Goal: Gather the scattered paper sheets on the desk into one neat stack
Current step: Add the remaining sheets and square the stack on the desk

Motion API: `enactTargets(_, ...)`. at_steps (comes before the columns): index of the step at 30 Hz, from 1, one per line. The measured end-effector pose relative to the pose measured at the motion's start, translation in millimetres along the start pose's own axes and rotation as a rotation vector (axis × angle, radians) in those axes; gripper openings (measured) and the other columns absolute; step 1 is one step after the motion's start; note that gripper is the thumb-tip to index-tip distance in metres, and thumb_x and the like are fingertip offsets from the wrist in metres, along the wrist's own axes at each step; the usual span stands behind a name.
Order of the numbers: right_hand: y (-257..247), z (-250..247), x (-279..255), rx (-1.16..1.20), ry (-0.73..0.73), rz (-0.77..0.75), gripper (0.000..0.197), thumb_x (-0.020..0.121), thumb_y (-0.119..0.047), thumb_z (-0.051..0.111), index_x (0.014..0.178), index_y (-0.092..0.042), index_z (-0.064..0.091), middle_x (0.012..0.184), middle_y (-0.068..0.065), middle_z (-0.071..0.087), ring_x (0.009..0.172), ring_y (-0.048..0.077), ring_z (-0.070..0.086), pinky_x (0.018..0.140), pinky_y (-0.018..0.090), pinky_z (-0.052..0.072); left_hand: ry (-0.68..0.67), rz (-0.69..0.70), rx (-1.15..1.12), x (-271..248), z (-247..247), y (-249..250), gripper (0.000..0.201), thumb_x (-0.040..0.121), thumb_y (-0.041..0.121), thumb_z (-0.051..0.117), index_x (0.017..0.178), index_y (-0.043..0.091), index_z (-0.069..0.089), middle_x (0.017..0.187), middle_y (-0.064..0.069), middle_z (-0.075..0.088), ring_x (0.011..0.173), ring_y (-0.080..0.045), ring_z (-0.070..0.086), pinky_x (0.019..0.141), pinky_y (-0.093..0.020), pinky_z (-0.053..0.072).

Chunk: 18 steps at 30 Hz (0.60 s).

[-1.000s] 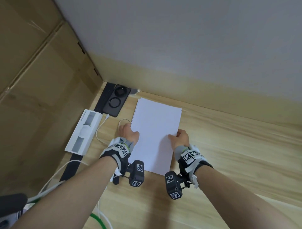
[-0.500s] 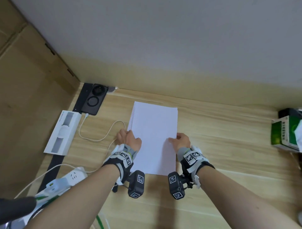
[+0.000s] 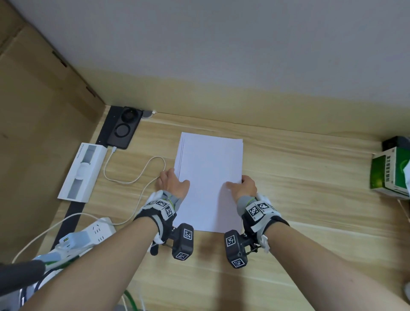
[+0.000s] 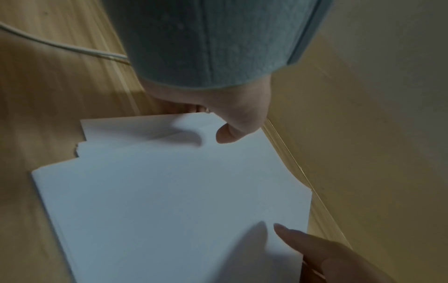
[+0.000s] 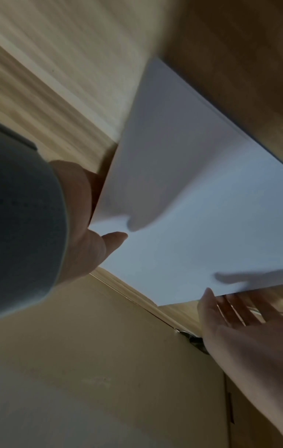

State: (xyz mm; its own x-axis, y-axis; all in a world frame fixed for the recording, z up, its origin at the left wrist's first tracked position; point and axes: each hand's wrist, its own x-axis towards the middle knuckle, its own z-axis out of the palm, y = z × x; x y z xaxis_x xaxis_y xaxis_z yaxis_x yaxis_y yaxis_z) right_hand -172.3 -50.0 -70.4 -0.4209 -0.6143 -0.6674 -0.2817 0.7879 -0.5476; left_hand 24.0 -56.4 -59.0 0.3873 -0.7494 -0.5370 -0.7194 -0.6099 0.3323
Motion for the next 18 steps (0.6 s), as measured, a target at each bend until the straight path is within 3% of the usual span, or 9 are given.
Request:
enactTargets(2,0,-5,-1,0.014,-0.001,0.007,0.020,0.077,-0.015,0.064,0.096,-0.014,0.060,0.089,0.005,0.065,0.066,0.021,0.055,0.053,0.024,0.037,-0.028,-0.035,-0.070,3,1,3,0.050,0.074,0.025,0.057,0.122,0.010,0.048,0.128,-0.012,0.049,0.117,-0.033,0.049,0.099,-0.044,0.044)
enactTargets(4,2,-13,-2,0.041,-0.018,0.032,0.022,0.076,-0.018,0.067,0.097,-0.015,0.060,0.092,0.005,0.066,0.076,0.027,0.060,0.065,0.026,0.045,-0.092,-0.064,-0.178,2,3,10,0.035,0.068,0.022,0.057,0.100,0.008,0.053,0.111,-0.015,0.063,0.095,-0.032,0.062,0.081,-0.042,0.052)
enactTargets(7,11,-23,-3,0.087,-0.064,0.064,0.022,0.075,-0.014,0.070,0.097,-0.010,0.065,0.092,0.010,0.069,0.081,0.028,0.064,0.075,0.032,0.053,-0.202,-0.096,-0.133,-10,5,20,0.022,0.073,0.017,0.056,0.090,0.003,0.055,0.096,-0.013,0.065,0.085,-0.031,0.064,0.067,-0.034,0.049)
enactTargets(9,19,-29,-3,0.111,-0.071,0.033,0.024,0.073,-0.009,0.067,0.097,-0.007,0.066,0.093,0.014,0.072,0.076,0.027,0.063,0.072,0.031,0.052,-0.209,-0.081,-0.128,-20,9,28,0.027,0.075,0.016,0.057,0.096,0.000,0.055,0.096,-0.011,0.061,0.088,-0.030,0.062,0.071,-0.035,0.052)
enactTargets(11,26,-40,-5,0.152,-0.084,0.003,0.023,0.072,-0.005,0.068,0.095,-0.009,0.066,0.095,0.012,0.072,0.081,0.029,0.067,0.075,0.035,0.056,-0.239,-0.087,-0.203,-32,15,37,0.033,0.077,0.013,0.057,0.107,0.003,0.049,0.102,-0.011,0.056,0.095,-0.031,0.060,0.078,-0.037,0.052)
enactTargets(14,28,-57,-8,0.259,-0.124,-0.017,0.032,0.073,0.001,0.071,0.103,-0.008,0.065,0.100,0.012,0.071,0.088,0.032,0.068,0.082,0.041,0.057,-0.278,-0.094,-0.403,-46,13,48,0.027,0.076,0.003,0.055,0.101,0.009,0.047,0.099,-0.011,0.059,0.094,-0.031,0.061,0.084,-0.042,0.055)
enactTargets(18,11,-94,-19,0.393,-0.094,-0.089,0.040,0.073,0.006,0.073,0.109,-0.009,0.064,0.094,0.008,0.072,0.084,0.030,0.069,0.081,0.043,0.058,-0.244,-0.005,-0.642,-58,-6,70,0.029,0.070,-0.007,0.060,0.095,0.006,0.058,0.092,-0.012,0.065,0.087,-0.028,0.064,0.084,-0.044,0.055)
